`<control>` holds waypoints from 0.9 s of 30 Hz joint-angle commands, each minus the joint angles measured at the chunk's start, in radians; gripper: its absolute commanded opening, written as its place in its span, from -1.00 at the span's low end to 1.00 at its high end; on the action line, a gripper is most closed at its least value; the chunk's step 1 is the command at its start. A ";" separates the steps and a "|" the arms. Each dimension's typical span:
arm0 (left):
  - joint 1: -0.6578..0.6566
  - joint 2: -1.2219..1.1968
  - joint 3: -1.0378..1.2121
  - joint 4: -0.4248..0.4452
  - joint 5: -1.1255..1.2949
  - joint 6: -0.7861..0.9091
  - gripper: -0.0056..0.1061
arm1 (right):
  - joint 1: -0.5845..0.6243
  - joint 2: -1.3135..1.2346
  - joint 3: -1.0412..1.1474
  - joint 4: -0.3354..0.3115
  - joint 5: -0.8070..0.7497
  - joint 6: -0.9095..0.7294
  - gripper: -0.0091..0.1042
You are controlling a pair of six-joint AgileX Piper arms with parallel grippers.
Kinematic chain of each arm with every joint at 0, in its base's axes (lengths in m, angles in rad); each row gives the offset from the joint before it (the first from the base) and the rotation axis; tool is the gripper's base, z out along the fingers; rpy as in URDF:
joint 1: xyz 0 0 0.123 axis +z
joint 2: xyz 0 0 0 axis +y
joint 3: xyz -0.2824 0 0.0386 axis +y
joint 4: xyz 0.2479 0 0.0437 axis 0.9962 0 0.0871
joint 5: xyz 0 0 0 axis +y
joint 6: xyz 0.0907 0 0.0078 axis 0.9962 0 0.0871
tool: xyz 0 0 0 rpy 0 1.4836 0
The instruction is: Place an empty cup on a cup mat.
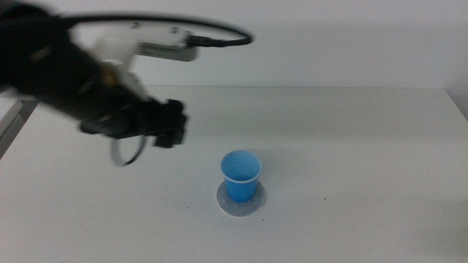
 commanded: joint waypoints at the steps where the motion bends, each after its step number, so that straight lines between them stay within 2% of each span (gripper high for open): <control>1: 0.003 -0.120 0.108 0.076 -0.107 -0.027 0.78 | 0.002 -0.005 0.003 -0.005 -0.007 -0.004 0.80; 7: 0.057 -0.398 0.334 0.088 -0.171 -0.029 0.78 | 0.002 -0.005 0.003 -0.005 -0.007 -0.004 0.80; 10: 0.105 -0.541 0.460 0.128 -0.267 -0.029 0.78 | 0.002 -0.005 0.003 -0.005 -0.007 -0.004 0.80; 17: 0.382 -0.936 0.812 -0.073 -0.543 0.115 0.78 | 0.002 -0.005 0.003 -0.005 -0.007 -0.004 0.80; 22: 0.498 -1.169 0.998 -0.085 -0.585 0.117 0.78 | 0.002 -0.005 0.003 -0.005 -0.007 -0.004 0.80; 27: 0.539 -1.354 1.091 -0.056 -0.590 0.117 0.78 | 0.002 -0.005 0.003 -0.005 -0.007 -0.004 0.80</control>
